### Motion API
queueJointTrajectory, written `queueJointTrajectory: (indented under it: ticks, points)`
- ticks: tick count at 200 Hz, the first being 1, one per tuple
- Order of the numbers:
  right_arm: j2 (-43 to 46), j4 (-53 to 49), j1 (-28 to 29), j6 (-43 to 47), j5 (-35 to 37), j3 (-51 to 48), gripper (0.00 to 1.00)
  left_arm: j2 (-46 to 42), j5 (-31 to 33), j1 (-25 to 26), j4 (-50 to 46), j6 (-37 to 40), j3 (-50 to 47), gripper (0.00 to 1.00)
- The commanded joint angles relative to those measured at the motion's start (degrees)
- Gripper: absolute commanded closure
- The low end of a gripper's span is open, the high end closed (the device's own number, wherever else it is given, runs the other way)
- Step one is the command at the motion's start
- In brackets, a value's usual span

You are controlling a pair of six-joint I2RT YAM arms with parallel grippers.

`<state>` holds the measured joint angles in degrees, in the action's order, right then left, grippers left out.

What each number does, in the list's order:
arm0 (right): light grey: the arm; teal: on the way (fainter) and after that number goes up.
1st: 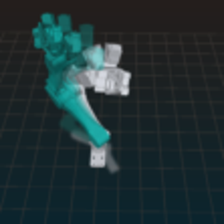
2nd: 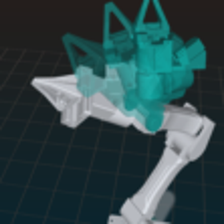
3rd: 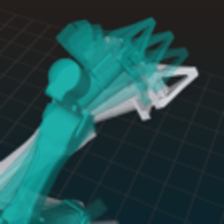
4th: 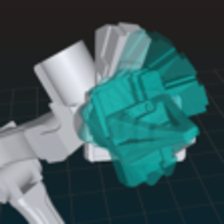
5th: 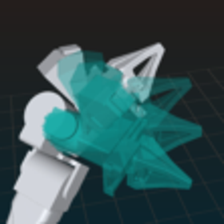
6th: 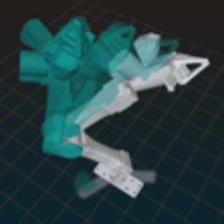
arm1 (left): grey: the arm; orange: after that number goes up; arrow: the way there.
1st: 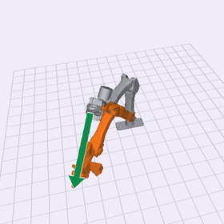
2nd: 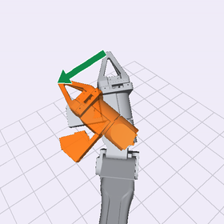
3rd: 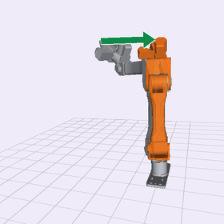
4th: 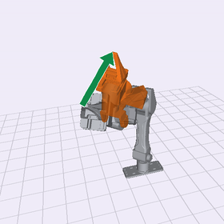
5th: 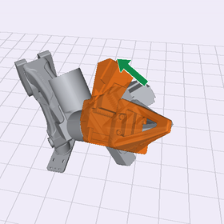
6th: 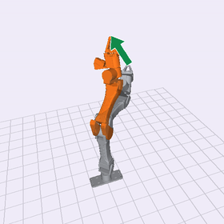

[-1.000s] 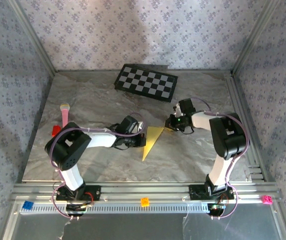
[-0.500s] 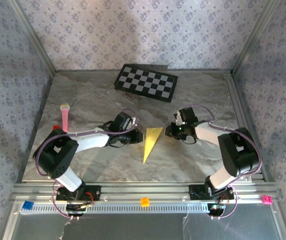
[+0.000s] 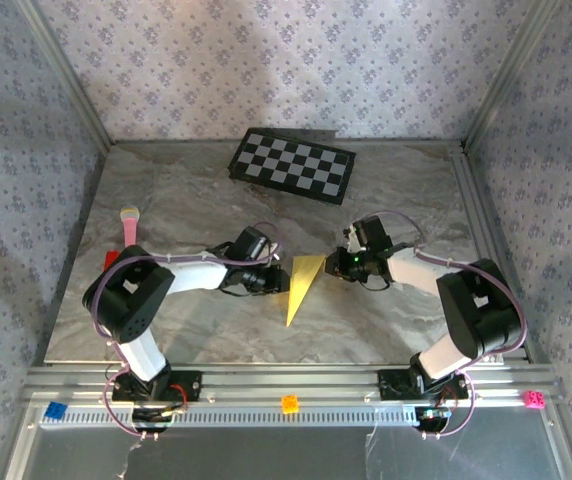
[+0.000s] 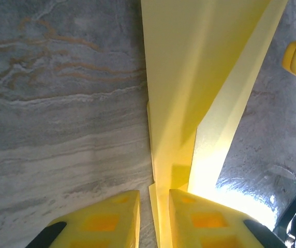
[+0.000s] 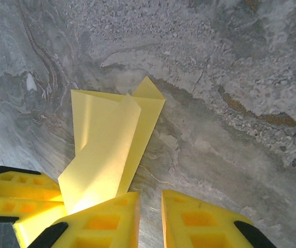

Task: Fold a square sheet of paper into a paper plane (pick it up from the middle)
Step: Move a paper plane to the center of the table.

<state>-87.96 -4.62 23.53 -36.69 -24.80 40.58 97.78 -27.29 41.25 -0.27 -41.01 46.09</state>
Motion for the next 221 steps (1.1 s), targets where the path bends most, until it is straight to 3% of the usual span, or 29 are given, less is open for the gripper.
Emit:
queueJointTrajectory:
  ticks: [1, 78, 221]
  points:
    - [0.2, 0.3, 0.4, -0.9, 0.6, -0.5, 0.8, -0.3, -1.8, 0.5, -1.0, 0.9, 1.2, 0.77]
    - [-0.8, 0.6, 1.2, -0.8, 0.8, -0.4, 0.8, 1.5, 0.0, 2.9, -5.2, 3.2, 2.3, 0.77]
    - [-3.6, 3.1, 3.3, -1.4, -0.5, -0.8, 0.8, 1.9, -1.2, 3.4, 0.7, 0.9, 2.0, 0.77]
